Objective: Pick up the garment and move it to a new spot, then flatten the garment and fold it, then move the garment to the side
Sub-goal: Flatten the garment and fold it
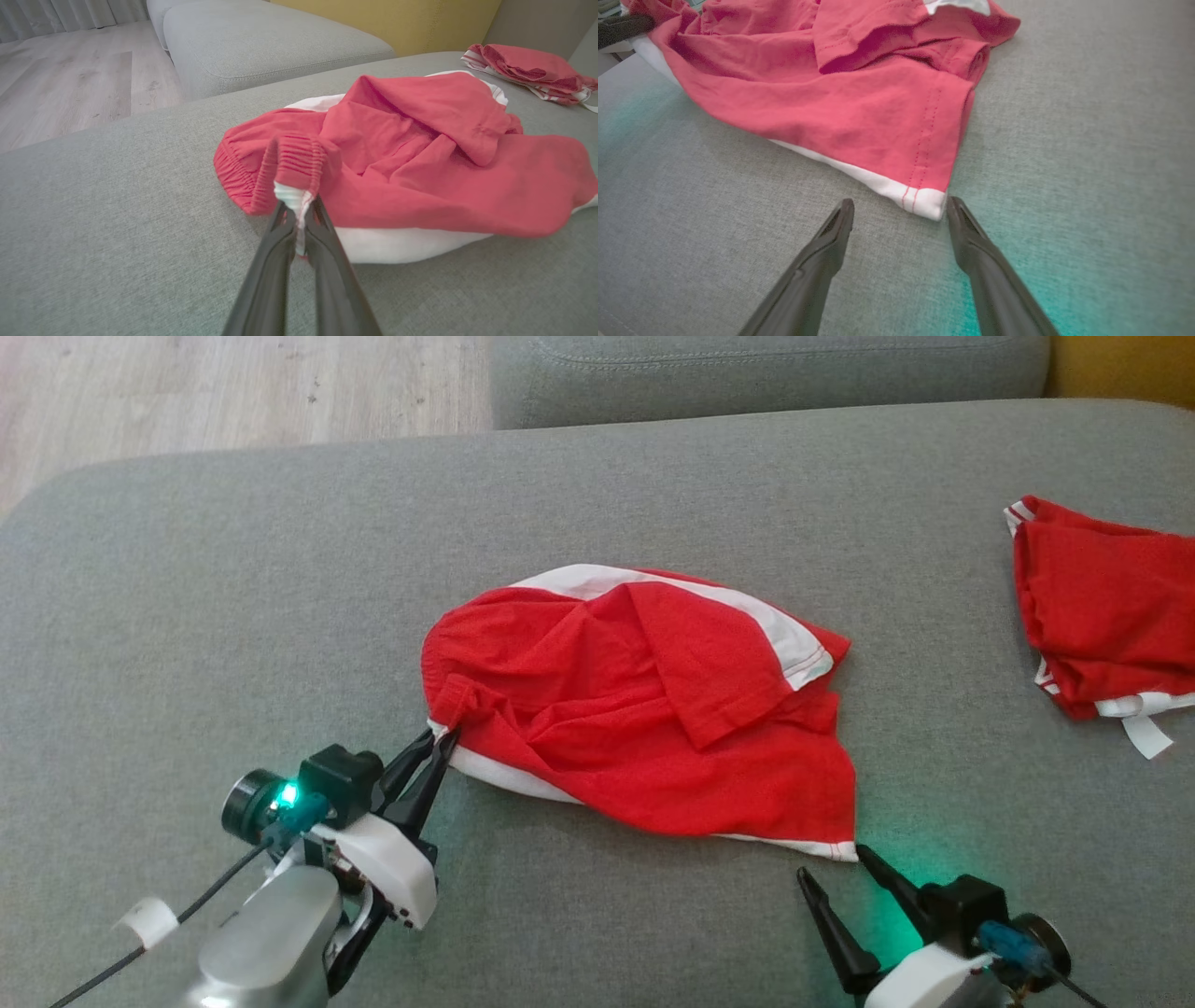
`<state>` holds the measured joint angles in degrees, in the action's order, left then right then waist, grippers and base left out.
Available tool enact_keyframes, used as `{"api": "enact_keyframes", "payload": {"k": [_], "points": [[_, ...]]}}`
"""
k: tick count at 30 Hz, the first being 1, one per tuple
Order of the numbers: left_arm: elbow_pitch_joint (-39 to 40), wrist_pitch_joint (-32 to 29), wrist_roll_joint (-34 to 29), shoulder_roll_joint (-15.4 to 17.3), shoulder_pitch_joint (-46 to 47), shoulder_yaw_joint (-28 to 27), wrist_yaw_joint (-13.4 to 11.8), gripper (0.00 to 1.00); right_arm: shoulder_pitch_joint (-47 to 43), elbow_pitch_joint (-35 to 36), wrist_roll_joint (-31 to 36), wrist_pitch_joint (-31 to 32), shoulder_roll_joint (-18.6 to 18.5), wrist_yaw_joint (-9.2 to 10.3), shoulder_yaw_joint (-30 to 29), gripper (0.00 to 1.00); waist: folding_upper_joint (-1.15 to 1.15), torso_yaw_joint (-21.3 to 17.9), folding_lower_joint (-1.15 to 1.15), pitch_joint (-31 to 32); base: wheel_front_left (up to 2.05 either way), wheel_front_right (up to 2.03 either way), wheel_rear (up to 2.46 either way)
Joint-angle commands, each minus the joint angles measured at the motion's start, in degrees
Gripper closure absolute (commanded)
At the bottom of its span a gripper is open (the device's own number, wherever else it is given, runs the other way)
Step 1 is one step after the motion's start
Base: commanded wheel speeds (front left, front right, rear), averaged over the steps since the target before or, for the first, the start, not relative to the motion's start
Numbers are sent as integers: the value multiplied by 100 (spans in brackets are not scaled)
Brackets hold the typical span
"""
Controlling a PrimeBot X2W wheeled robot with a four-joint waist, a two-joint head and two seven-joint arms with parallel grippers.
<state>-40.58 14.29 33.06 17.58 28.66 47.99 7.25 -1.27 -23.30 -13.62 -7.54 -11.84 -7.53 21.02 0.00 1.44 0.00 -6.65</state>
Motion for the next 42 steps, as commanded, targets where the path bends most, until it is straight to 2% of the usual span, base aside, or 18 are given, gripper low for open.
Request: {"api": "enact_keyframes", "payload": {"k": [1, 14, 15, 17, 18, 25, 31, 36, 42], "points": [[114, 71, -46, 115, 113, -266, -7, 100, 210, 108, -20, -7, -97, 4, 135, 0, 0, 13, 0, -13, 0, 0, 0], [80, 71, -136, 56, 150, -310, 16, 100, 418, -169, -18, -96, -11, 4, 271, 0, 0, 73, 0, -80, 0, 0, 0], [76, 71, -140, 53, 155, -308, 17, 100, 433, -192, -23, -96, -12, 4, 291, 10, 0, 77, 0, -83, 0, 0, 0], [63, 71, -143, 45, 162, -298, 18, 100, 462, -236, -34, -103, -17, 4, 323, 85, 0, 85, 0, -79, 0, 0, 0], [55, 71, -142, 42, 165, -292, 19, 100, 475, -255, -37, -107, -20, 4, 340, 100, 0, 89, 0, -74, 0, 0, 0], [65, 71, -71, 51, 152, -331, 22, 100, 581, -278, -6, -182, -93, 4, 391, 100, 0, 74, 0, -17, 0, 0, 0], [315, 71, -35, 162, 182, -482, 23, 100, 752, 48, -269, -322, -117, 4, 276, 100, 0, 28, 0, 71, 0, 0, 0], [579, 71, 15, 314, 311, -527, 23, 100, 1133, 581, -295, -400, -365, 4, 145, 100, 0, -47, 0, 213, 0, 0, 0], [984, -119, 390, 512, 627, -759, 24, 100, 1809, 1154, -361, -219, -705, 4, 8, 100, 0, -125, 0, 446, 0, 0, 0]]}}
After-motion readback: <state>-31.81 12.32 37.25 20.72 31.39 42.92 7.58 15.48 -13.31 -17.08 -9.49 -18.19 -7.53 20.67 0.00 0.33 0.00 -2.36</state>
